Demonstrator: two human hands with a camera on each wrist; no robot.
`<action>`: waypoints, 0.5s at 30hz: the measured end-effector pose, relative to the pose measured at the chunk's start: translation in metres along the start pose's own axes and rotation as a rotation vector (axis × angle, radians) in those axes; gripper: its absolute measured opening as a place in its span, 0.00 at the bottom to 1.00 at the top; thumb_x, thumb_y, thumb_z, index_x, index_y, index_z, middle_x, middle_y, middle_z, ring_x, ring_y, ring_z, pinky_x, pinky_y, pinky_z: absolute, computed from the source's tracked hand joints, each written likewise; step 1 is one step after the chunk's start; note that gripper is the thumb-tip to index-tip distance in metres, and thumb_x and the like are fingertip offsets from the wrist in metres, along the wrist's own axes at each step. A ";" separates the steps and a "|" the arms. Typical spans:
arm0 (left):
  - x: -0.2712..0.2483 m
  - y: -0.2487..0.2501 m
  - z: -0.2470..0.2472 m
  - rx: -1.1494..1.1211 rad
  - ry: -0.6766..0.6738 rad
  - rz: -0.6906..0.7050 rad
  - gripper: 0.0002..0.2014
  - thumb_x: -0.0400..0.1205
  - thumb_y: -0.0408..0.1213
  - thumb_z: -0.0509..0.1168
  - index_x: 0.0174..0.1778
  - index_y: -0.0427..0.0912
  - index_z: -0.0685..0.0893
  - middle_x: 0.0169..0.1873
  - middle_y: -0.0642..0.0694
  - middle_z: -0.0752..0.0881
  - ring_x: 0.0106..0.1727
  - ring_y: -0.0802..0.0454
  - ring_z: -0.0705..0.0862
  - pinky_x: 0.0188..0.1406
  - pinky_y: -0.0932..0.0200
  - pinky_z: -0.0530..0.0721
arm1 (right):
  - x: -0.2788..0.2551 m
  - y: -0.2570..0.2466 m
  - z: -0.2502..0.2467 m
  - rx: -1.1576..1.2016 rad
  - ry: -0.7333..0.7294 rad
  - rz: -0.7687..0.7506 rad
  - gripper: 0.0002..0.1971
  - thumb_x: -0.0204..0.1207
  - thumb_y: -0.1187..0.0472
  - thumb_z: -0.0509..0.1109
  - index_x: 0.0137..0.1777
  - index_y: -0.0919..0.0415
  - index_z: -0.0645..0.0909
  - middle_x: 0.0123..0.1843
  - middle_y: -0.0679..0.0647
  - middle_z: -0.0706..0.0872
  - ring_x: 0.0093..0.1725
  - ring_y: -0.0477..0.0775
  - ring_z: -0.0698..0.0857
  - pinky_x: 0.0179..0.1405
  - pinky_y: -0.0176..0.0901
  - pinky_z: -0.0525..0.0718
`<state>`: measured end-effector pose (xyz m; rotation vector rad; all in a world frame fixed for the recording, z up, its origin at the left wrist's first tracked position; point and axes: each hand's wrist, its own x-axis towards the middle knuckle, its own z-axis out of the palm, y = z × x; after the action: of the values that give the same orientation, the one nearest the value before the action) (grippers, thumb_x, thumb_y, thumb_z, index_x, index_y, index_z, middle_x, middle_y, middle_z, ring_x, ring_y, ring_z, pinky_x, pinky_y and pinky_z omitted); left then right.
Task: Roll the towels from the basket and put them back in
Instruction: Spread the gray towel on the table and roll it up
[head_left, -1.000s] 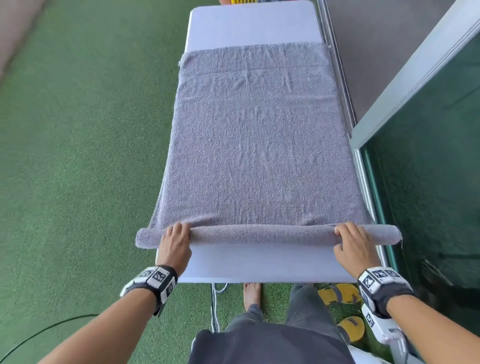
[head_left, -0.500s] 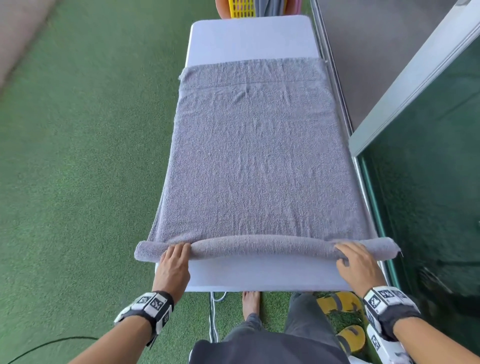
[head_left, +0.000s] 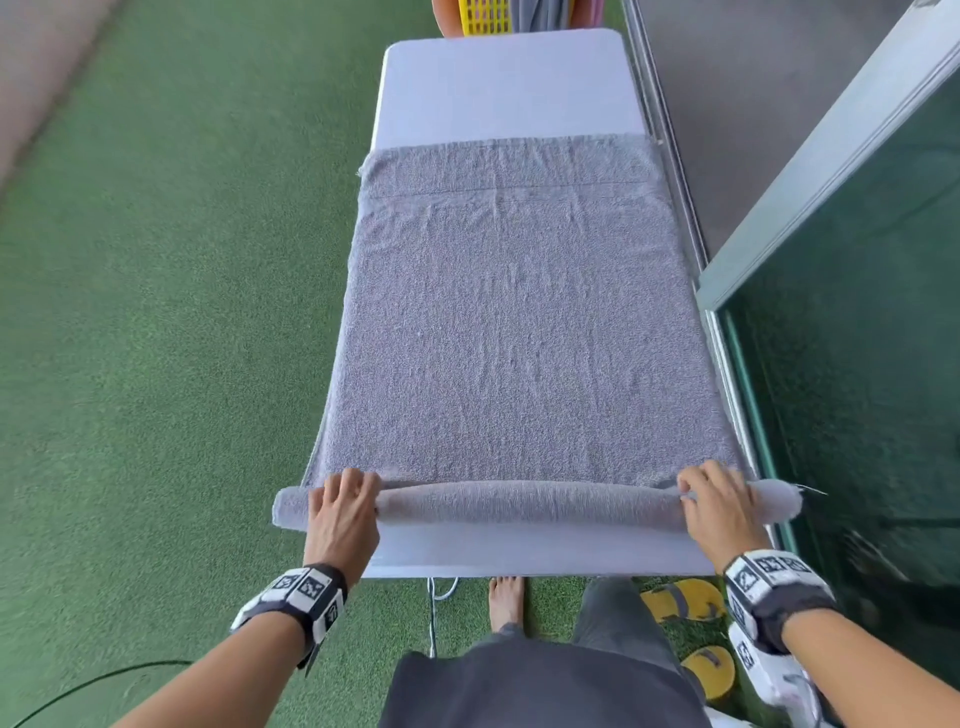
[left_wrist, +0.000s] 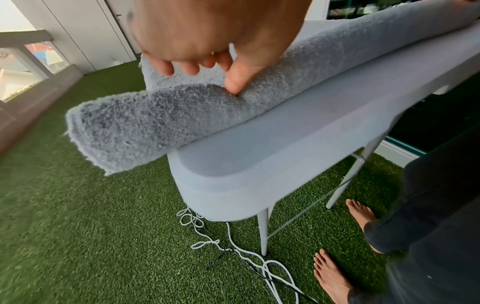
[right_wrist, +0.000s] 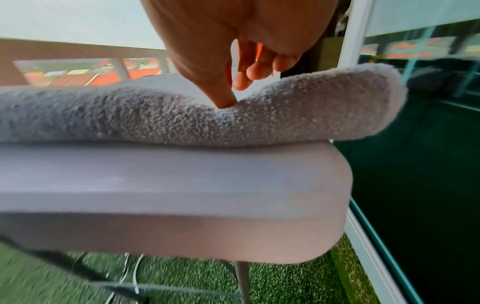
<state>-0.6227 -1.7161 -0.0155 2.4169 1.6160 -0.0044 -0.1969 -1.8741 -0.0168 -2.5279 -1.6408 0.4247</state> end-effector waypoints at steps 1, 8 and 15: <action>0.002 0.002 0.001 0.015 0.001 0.022 0.14 0.69 0.20 0.63 0.44 0.41 0.77 0.38 0.46 0.77 0.37 0.50 0.73 0.39 0.50 0.80 | 0.001 -0.004 0.000 0.001 -0.004 -0.022 0.22 0.63 0.78 0.68 0.34 0.48 0.66 0.36 0.50 0.73 0.37 0.57 0.73 0.35 0.52 0.72; -0.030 0.016 0.017 0.007 -0.035 -0.043 0.27 0.61 0.19 0.61 0.58 0.38 0.75 0.50 0.42 0.78 0.47 0.46 0.76 0.50 0.46 0.83 | -0.042 0.001 0.024 -0.018 0.065 -0.029 0.16 0.65 0.65 0.68 0.55 0.62 0.80 0.53 0.56 0.84 0.54 0.61 0.81 0.58 0.58 0.79; -0.013 0.019 0.013 0.039 -0.053 -0.001 0.30 0.59 0.17 0.58 0.60 0.35 0.77 0.49 0.41 0.81 0.48 0.44 0.79 0.52 0.44 0.85 | -0.029 0.008 0.026 -0.020 0.054 -0.068 0.26 0.55 0.77 0.80 0.55 0.63 0.85 0.54 0.57 0.88 0.54 0.60 0.85 0.59 0.60 0.82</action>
<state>-0.6092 -1.7371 -0.0229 2.4235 1.6081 -0.1006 -0.2085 -1.9054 -0.0382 -2.4666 -1.7139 0.3317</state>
